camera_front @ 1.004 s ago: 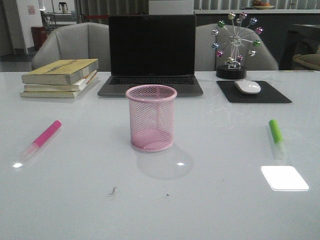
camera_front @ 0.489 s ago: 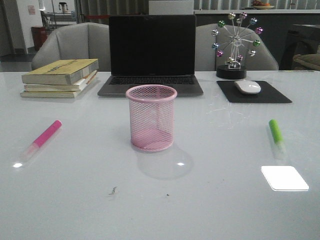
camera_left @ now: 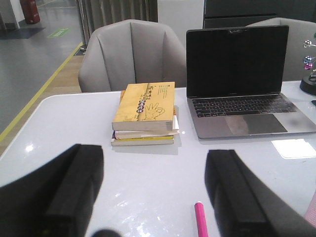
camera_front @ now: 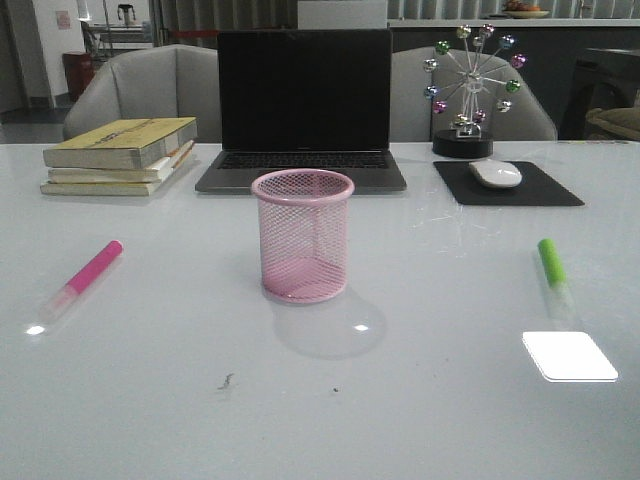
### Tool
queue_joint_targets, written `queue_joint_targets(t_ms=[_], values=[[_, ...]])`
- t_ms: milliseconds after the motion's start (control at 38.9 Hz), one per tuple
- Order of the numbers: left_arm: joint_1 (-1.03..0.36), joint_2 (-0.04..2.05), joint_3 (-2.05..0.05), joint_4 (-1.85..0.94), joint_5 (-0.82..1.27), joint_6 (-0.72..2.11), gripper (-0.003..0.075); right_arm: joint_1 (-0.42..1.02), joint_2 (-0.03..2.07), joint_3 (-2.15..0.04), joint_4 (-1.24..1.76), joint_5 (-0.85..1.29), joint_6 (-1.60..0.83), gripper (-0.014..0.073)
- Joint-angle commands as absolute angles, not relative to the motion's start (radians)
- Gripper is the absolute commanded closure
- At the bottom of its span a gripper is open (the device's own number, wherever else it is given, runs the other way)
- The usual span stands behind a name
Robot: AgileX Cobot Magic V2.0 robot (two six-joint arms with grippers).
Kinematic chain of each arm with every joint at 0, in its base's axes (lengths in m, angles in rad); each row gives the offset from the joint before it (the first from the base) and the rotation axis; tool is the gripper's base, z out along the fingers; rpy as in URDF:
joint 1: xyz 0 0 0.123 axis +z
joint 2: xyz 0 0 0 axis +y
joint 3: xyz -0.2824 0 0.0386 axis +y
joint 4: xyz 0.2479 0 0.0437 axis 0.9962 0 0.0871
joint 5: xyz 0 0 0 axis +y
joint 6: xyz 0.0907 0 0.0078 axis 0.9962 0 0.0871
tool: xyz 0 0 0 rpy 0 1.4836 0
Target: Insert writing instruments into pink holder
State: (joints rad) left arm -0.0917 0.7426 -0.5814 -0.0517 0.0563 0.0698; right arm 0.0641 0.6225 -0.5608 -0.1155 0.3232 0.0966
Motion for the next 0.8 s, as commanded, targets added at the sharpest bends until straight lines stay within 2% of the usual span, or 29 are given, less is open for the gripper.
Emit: queue_joint_targets(t_ms=[0,257,386,515,772], values=[[-0.097,0.755,-0.617,-0.064,-0.044,0.061,0.0189,0.066,0.643,-0.597,-0.135,0.251,0.095,0.0111],[-0.097,0.756,-0.617,-0.064,-0.042,0.061,0.0192,0.066,0.663,-0.575,-0.13,0.258,0.095,0.0116],[-0.097,0.756,-0.617,-0.064,-0.042,0.061,0.0232,0.066,0.726,-0.61,-0.052,0.336,0.095,0.0116],[-0.097,0.756,-0.617,-0.064,-0.042,0.061,0.0278,0.066,0.877,-0.696,0.0,0.426,0.095,0.0116],[-0.097,0.756,-0.617,-0.064,-0.042,0.061,0.0282,0.066,1.204,-0.915,0.007,0.599,0.095,0.0116]])
